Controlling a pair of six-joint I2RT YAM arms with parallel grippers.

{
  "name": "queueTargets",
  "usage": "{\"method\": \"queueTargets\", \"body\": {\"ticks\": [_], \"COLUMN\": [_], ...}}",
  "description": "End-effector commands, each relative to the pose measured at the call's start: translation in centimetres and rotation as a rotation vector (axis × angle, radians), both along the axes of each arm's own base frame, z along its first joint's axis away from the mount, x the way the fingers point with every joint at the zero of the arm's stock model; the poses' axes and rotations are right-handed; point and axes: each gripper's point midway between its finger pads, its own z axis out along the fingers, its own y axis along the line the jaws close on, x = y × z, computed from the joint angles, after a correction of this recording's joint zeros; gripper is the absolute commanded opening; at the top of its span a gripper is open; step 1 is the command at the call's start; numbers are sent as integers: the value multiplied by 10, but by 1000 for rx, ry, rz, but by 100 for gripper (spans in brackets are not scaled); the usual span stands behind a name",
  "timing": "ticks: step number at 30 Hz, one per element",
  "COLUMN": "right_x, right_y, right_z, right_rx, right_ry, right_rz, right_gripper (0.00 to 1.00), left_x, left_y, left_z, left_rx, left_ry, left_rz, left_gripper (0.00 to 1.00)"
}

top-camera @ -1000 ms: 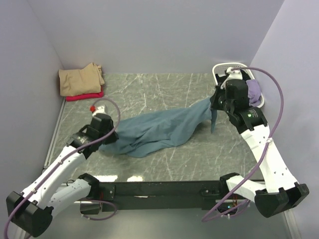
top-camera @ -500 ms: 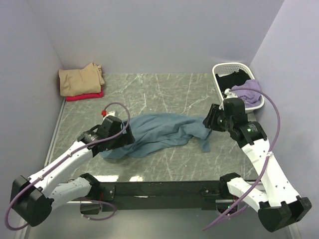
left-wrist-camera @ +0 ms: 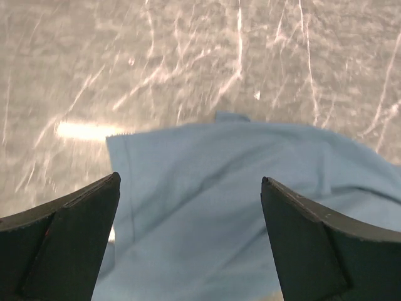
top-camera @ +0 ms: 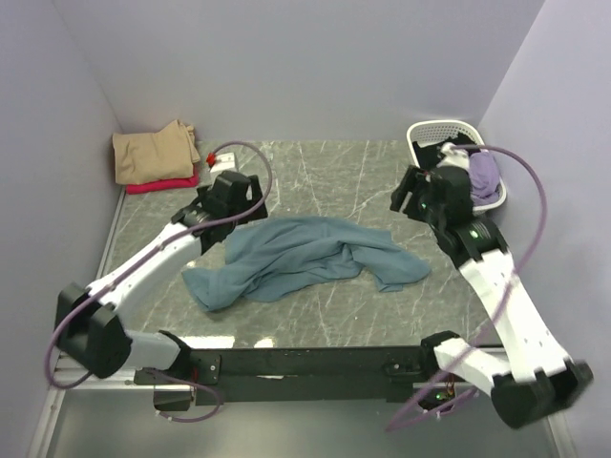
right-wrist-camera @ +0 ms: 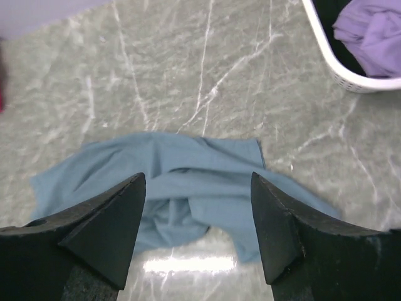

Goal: Fold and stack the t-shirts
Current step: Flatten the tshirt out

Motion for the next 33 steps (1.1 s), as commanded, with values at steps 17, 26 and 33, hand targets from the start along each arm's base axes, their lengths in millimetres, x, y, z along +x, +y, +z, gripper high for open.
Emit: {"method": "queueTargets", "body": {"ticks": [17, 26, 33], "right_x": [86, 86, 82], "right_y": [29, 24, 21], "right_z": [-62, -67, -68], "right_rx": [-49, -49, -49], "right_ry": [102, 118, 121], "right_rz": [103, 94, 85], "right_gripper": [73, 73, 73], "left_x": [67, 56, 56], "left_y": [40, 50, 40], "left_z": [-140, -166, -181], "left_rx": [87, 114, 72], "left_ry": [250, 324, 362], "left_rz": [72, 75, 4], "left_gripper": [100, 99, 99]}}
